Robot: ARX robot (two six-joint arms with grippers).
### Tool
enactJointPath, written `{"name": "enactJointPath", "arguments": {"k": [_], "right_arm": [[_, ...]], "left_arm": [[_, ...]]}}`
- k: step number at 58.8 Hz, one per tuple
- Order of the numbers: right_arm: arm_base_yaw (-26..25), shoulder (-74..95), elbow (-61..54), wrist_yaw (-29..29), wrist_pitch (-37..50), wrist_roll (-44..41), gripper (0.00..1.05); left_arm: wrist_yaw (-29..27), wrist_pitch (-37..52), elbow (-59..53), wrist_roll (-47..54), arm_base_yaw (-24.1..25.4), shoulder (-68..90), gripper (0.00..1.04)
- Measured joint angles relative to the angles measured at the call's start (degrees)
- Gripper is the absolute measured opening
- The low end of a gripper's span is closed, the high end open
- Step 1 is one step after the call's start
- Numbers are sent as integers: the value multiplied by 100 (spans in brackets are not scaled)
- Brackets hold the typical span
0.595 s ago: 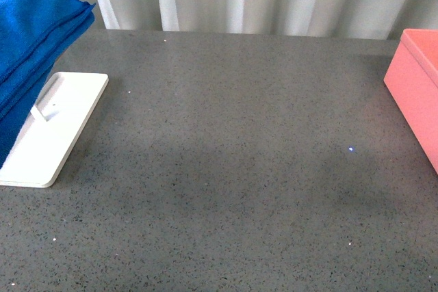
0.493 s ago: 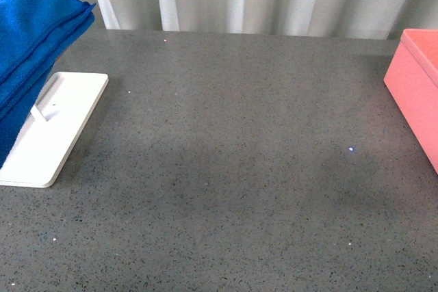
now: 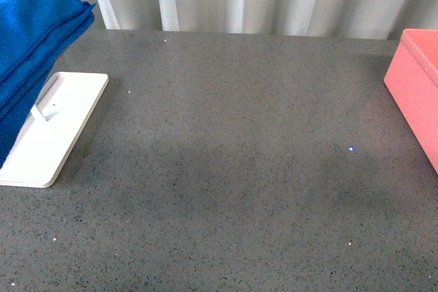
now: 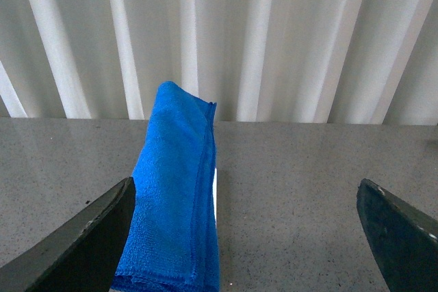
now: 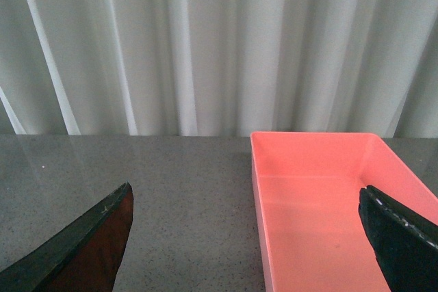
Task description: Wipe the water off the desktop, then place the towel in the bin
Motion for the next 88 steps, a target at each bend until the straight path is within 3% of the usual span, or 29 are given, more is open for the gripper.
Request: {"name": "enactJointPath", "arguments": {"k": [33, 38, 41, 53, 61, 71, 82, 88], "right_arm": [[0, 0, 0, 0, 0, 0, 98], [0, 2, 0, 0, 0, 0, 98], [0, 0, 0, -22, 0, 0, 98], [0, 0, 0, -2, 0, 0, 98], [0, 0, 0, -2, 0, 0, 98], [0, 0, 0, -2, 0, 0, 98], [0, 0, 0, -4, 0, 0, 98], [0, 0, 0, -4, 0, 0, 98]], "left_arm": [[0, 0, 0, 0, 0, 0, 98], [981, -1250, 494, -42, 197, 726, 98], [1200, -1622, 774, -109, 138, 1353, 98], [1027, -76, 1818, -120, -264, 3388, 98], [898, 951, 2789, 35, -422, 5025, 98], [549, 942, 5106, 715, -756, 7764, 98], [-96, -1281, 7967, 1161, -487, 10314, 98], [-494, -1897, 8854, 1139, -254, 11005, 98]]}}
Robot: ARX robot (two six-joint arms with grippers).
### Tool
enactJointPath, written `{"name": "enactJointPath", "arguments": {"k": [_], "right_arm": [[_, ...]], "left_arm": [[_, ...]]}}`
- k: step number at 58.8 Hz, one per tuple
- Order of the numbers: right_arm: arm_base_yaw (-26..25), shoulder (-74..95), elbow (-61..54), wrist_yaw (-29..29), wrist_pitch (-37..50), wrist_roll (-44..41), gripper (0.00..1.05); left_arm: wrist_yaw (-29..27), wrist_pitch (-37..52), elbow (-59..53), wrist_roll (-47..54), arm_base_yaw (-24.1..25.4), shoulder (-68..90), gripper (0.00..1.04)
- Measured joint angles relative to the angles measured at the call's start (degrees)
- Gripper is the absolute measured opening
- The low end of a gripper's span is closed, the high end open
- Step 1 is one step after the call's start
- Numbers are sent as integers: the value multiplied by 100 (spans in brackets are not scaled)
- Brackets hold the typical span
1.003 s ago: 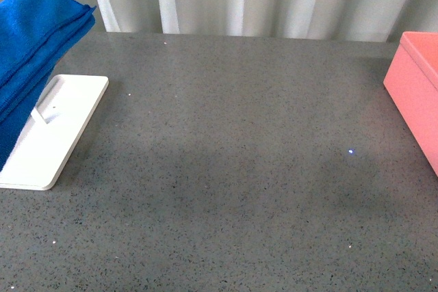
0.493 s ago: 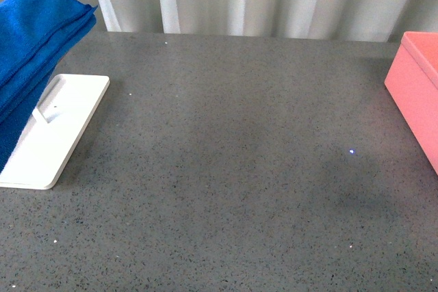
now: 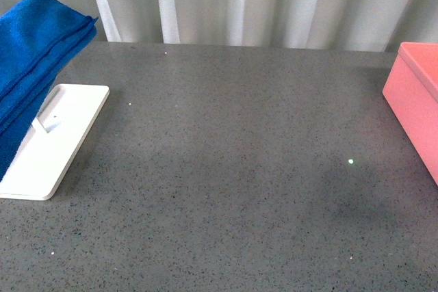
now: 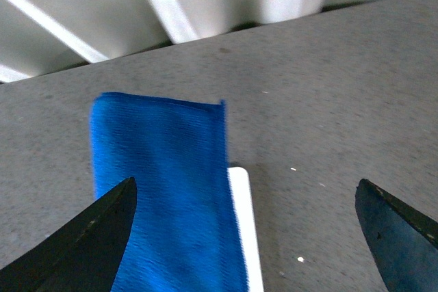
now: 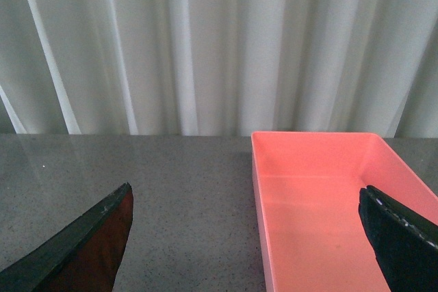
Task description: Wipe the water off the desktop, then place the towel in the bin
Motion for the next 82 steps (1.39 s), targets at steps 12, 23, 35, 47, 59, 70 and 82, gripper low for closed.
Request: {"name": "enactJointPath", "arguments": {"k": [12, 23, 35, 47, 59, 70, 82], "right_arm": [[0, 0, 0, 0, 0, 0, 98], [0, 0, 0, 2, 0, 0, 98], [0, 0, 0, 2, 0, 0, 98], [0, 0, 0, 2, 0, 0, 98], [0, 0, 0, 2, 0, 0, 98], [0, 0, 0, 2, 0, 0, 98], [0, 0, 0, 2, 0, 0, 98]], "left_arm": [[-302, -415, 1051, -157, 365, 662, 98], [-160, -688, 1075, -269, 474, 861, 98], [24, -874, 876, -374, 601, 870, 98], [61, -699, 697, -372, 713, 881, 98], [105, -422, 350, -293, 697, 881, 98], [90, -146, 79, -129, 623, 881, 98], [-4, 249, -210, 149, 531, 894, 98]]}}
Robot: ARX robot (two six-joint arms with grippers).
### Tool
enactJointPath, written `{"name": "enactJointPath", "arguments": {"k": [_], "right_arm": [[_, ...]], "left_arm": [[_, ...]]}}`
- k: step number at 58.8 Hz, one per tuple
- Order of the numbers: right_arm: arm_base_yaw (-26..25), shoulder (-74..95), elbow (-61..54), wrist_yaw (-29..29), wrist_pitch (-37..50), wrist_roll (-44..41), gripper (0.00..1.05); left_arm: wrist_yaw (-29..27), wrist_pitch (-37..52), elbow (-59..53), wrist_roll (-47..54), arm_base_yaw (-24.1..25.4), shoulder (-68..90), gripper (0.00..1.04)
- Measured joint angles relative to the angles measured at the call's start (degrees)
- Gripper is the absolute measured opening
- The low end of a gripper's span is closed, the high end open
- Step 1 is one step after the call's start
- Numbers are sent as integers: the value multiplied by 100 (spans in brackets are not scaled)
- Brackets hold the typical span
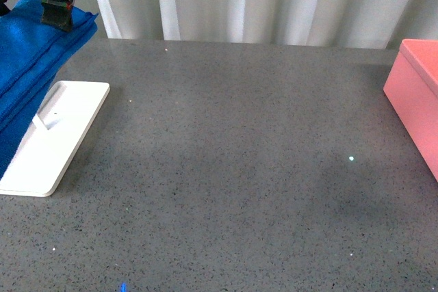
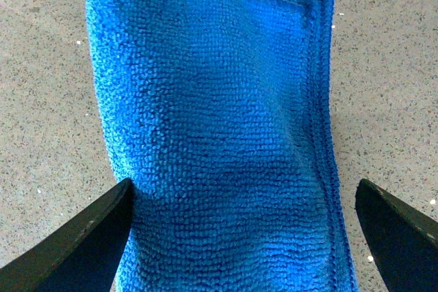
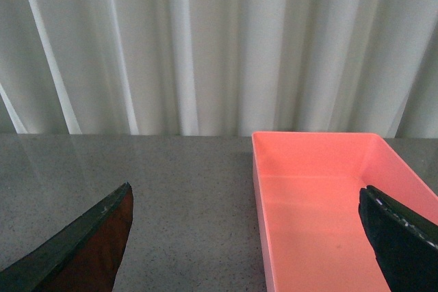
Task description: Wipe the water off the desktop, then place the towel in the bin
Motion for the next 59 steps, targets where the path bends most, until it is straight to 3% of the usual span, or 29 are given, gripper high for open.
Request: {"name": "enactJointPath", "arguments": {"k": [9, 19, 31, 37, 59], "right_arm": [[0, 0, 0, 0, 0, 0, 98], [0, 0, 0, 0, 0, 0, 98], [0, 0, 0, -2, 0, 0, 98], [0, 0, 0, 0, 0, 0, 98], [0, 0, 0, -2, 0, 0, 98]], "left_arm": [[-48, 37, -22, 90, -33, 61, 96], [-111, 122, -59, 136, -39, 66, 66], [-201, 398, -249, 227, -28, 57, 19], [-92, 457, -361, 232, -70, 39, 4], [378, 155, -299, 129, 166, -291, 4]]}}
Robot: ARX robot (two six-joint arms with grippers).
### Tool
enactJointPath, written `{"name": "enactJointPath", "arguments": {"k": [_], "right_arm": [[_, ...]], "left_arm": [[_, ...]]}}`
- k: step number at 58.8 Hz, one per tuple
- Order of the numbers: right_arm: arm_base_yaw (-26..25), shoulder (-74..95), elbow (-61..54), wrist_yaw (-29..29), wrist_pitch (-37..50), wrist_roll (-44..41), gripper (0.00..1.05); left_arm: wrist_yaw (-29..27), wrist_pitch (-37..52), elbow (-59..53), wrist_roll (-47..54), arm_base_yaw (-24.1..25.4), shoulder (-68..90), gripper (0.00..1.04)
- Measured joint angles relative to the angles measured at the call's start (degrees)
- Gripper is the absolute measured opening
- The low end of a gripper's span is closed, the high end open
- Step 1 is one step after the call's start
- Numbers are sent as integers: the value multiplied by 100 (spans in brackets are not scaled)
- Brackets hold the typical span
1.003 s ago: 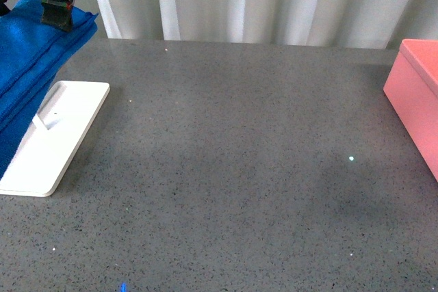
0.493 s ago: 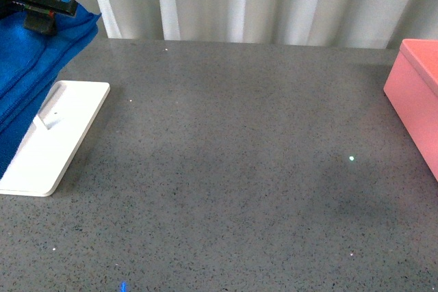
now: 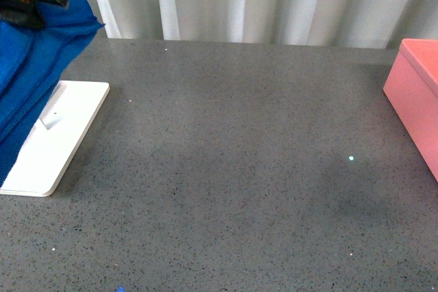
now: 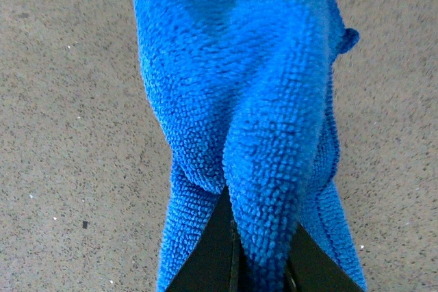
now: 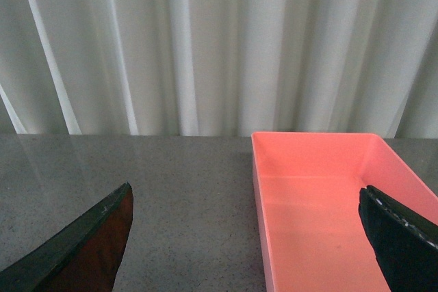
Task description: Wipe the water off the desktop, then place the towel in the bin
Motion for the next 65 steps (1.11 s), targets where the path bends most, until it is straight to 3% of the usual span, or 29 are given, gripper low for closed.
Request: {"name": "enactJointPath", "arguments": {"k": [15, 20, 27, 40, 50, 65], "right_arm": [[0, 0, 0, 0, 0, 0, 98], [0, 0, 0, 2, 0, 0, 98], [0, 0, 0, 0, 0, 0, 98], [0, 0, 0, 0, 0, 0, 98], [0, 0, 0, 0, 0, 0, 98], [0, 0, 0, 2, 0, 0, 98]], "left_arm": [[1217, -415, 651, -758, 168, -1311, 4], [1832, -267, 675, -1126, -37, -1781, 4], [2524, 603, 90, -1567, -656, -2476, 4], [2627, 2002, -1451, -1801, -1838, -2734, 4], [2588, 3314, -2402, -2212, -2474, -2332, 4], [2435, 5152, -2752, -3008, -2623, -1381, 4]]}}
